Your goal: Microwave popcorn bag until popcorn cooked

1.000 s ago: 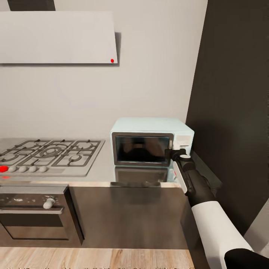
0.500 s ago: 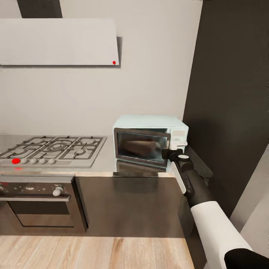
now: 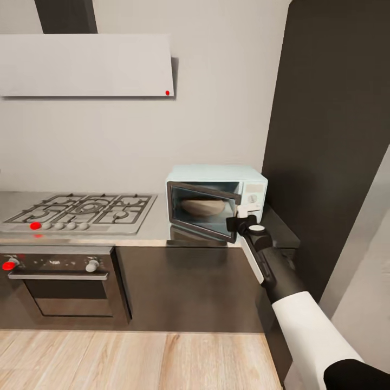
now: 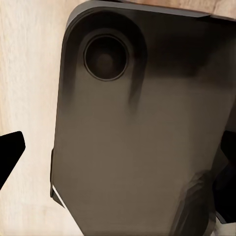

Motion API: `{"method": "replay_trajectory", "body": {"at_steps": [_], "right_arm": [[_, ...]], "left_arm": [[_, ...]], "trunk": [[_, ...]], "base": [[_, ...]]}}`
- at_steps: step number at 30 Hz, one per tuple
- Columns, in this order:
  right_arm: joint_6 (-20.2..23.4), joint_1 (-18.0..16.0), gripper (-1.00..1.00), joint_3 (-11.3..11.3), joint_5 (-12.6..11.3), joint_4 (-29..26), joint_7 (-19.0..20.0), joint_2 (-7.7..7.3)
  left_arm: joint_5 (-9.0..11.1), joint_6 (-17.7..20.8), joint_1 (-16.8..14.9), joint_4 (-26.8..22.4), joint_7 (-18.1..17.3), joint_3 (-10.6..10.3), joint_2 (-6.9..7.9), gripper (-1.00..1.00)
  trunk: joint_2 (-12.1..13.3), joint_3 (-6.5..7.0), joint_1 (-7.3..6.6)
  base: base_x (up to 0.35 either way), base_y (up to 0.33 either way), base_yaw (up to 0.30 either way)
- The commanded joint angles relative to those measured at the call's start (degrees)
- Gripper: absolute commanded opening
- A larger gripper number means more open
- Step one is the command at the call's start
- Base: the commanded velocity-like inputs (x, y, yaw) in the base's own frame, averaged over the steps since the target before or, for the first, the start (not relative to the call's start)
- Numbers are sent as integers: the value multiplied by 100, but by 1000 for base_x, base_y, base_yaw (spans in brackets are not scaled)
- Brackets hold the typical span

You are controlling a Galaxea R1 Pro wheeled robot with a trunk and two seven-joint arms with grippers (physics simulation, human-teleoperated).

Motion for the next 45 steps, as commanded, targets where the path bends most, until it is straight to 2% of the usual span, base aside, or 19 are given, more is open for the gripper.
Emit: {"method": "replay_trajectory", "body": {"at_steps": [1, 3, 6, 10, 11, 14, 19, 23, 29, 38, 40, 42, 45], "right_arm": [[47, -4, -100, -21, 5, -7, -38, -2], [38, -4, -100, -39, -86, -20, -50, 16], [45, -4, -100, 76, -93, -64, -187, 42], [134, -4, -100, 182, 21, -91, -255, 45], [142, -4, 100, 183, 22, -94, -270, 45], [84, -4, 100, 183, 87, -157, -226, 39], [233, -4, 100, 181, 225, -285, -220, 24], [350, -4, 100, 175, 218, -337, -219, 8], [458, -4, 100, 174, 185, -337, -219, -8], [454, -4, 100, 141, 185, -318, -228, -55], [426, -4, 100, -58, 175, -300, -228, -140], [412, -4, 100, -497, 173, -273, -215, -318], [408, -4, 100, -756, 165, -252, -210, -465]], "left_arm": [[40, -10, 2, -6, 2, 9, -1, 100], [42, -12, 2, -5, 2, 12, -1, 100], [43, -13, 2, -8, 2, 14, -1, 100], [43, -14, 2, -12, 2, 15, -1, 100], [43, -14, 2, -13, 2, 15, -1, 100], [43, -14, 2, -14, 2, 15, -1, 100], [45, -14, 2, -14, 2, 15, -1, 100], [43, -21, 2, -14, 2, 21, -1, 100], [43, -22, 2, -14, 2, 23, -1, 100], [43, -22, 2, -14, 2, 22, -1, 100], [43, -22, 2, -14, 2, 22, -1, 100], [43, -22, 2, -14, 2, 17, -1, 100], [43, -22, 2, -14, 2, 15, -1, 100]], "trunk": [[-3, -5, 0], [-3, -5, 0], [-3, -5, 0], [-3, -5, 0], [-3, -5, 0], [-3, -5, 0], [-3, -5, 0], [-3, -5, 0], [-3, -5, 0], [-3, -5, 0], [-3, -5, 0], [-3, -5, 0], [-3, -5, 0]], "base": [[0, 0, 0], [0, 0, 0], [0, 0, 0], [0, 0, 0], [0, 0, 0], [0, 0, 0], [0, 0, 0], [-44, 0, 0], [-309, 0, 0], [-247, 0, 0], [-15, 0, 0], [-4, 0, 0], [-1, 0, 0]]}}
